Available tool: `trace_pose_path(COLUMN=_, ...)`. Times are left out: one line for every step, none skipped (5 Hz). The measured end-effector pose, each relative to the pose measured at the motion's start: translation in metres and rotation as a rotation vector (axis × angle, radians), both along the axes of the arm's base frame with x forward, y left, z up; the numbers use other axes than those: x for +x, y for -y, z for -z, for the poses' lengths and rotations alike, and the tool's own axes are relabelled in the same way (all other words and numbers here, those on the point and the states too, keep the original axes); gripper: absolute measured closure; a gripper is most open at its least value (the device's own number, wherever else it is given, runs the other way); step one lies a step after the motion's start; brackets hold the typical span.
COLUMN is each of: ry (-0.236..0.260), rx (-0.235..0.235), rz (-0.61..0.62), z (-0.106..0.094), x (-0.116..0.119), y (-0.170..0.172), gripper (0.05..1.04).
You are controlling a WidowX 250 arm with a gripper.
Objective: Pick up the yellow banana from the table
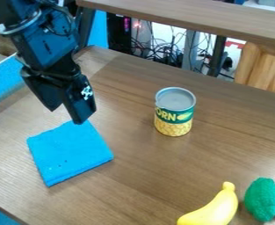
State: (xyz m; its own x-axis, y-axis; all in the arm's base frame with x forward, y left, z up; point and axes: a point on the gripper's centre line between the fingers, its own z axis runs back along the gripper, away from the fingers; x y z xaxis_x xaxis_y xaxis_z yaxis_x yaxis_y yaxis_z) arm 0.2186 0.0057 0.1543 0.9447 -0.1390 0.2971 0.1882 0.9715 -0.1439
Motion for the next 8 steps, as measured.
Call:
trace_pose_path(ry=-0.017, rx=-0.002, rz=0.007, z=0.005, x=-0.001, y=0.001, gripper=0.083)
trace_pose_path(ry=-0.067, rx=-0.009, rz=0.208, z=0.034, x=0.014, y=0.031, gripper=0.083)
trace_pose_path(ry=-0.066, rx=0.103, rz=0.272, z=0.051, x=0.033, y=0.071, gripper=0.083)
trace_pose_path(ry=-0.076, rx=0.150, rz=0.335, z=0.065, x=0.047, y=0.101, gripper=0.083)
trace_pose_path(ry=-0.064, rx=0.191, rz=0.366, z=0.066, x=0.051, y=0.121, gripper=0.083)
trace_pose_path(ry=-0.070, rx=0.207, rz=0.358, z=0.070, x=0.053, y=0.124, gripper=0.083)
trace_pose_path(ry=-0.088, rx=0.218, rz=0.363, z=0.083, x=0.057, y=0.131, gripper=0.083)
trace_pose_path(ry=-0.085, rx=0.222, rz=0.376, z=0.086, x=0.057, y=0.142, gripper=0.083)
